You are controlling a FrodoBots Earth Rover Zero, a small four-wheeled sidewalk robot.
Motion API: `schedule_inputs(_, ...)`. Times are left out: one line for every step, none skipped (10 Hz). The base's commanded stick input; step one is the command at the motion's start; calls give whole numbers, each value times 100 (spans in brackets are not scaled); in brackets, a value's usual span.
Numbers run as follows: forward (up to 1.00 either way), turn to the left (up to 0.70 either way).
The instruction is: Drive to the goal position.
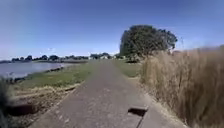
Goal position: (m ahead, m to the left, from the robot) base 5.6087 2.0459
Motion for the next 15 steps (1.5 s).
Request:
schedule_inputs(70,0)
schedule_inputs(70,0)
schedule_inputs(70,0)
schedule_inputs(70,0)
schedule_inputs(70,0)
schedule_inputs(70,0)
schedule_inputs(70,0)
schedule_inputs(70,0)
schedule_inputs(70,0)
schedule_inputs(70,0)
schedule_inputs(70,0)
schedule_inputs(70,0)
schedule_inputs(70,0)
schedule_inputs(70,0)
schedule_inputs(70,0)
